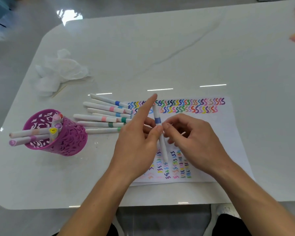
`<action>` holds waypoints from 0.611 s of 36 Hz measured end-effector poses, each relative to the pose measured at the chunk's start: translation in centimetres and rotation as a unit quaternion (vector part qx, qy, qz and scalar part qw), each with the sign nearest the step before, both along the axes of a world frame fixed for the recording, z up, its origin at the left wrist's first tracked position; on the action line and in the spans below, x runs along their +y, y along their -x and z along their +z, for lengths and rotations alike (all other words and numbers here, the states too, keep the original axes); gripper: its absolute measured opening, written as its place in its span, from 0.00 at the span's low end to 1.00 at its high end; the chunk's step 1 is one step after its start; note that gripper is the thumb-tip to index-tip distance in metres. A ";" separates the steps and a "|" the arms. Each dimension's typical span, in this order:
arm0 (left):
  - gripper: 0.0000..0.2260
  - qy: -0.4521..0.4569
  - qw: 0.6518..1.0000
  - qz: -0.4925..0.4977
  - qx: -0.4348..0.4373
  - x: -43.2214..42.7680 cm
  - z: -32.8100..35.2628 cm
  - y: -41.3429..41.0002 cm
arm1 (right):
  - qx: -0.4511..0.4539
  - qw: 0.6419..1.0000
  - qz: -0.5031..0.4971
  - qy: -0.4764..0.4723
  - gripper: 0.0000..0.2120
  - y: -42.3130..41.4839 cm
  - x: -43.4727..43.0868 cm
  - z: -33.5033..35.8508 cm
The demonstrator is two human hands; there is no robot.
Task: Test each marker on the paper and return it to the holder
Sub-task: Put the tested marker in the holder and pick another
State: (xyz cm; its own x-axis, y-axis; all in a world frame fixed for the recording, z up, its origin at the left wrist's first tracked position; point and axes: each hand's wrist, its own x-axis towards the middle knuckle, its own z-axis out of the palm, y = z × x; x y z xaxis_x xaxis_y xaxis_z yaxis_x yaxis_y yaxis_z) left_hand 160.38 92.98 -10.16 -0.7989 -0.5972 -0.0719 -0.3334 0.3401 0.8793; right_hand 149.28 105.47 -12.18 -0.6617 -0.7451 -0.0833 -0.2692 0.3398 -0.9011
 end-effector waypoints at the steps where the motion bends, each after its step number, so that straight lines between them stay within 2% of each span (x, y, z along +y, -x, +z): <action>1: 0.28 -0.017 1.000 0.002 0.006 0.1 0.0 0.2 | 0.004 1.000 0.008 0.000 0.05 0.1 0.2 0.0; 9: 0.12 -0.084 0.995 0.027 0.038 1.2 -0.3 1.9 | -0.009 1.000 0.026 0.002 0.09 1.0 1.8 0.5; 13: 0.08 -0.060 0.998 0.023 0.026 1.7 -0.5 2.6 | 0.038 0.999 0.021 -0.020 0.09 1.4 2.5 0.4; 18: 0.03 -0.076 0.997 0.021 0.023 2.2 -0.6 3.6 | 0.098 0.994 -0.003 -0.046 0.08 2.5 3.3 0.4; 22: 0.03 -0.062 0.998 0.002 -0.001 2.5 -0.8 4.1 | 0.138 0.987 0.007 -0.078 0.10 3.1 4.0 0.5</action>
State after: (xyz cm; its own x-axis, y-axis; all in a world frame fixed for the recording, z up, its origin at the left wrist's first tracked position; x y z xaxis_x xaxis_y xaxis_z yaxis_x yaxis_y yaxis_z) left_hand 156.26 95.52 -11.00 -0.7959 -0.5876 -0.1461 -0.3360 0.2279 0.9139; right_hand 146.22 109.45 -11.64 -0.6646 -0.7470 -0.0163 -0.5028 0.4633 -0.7297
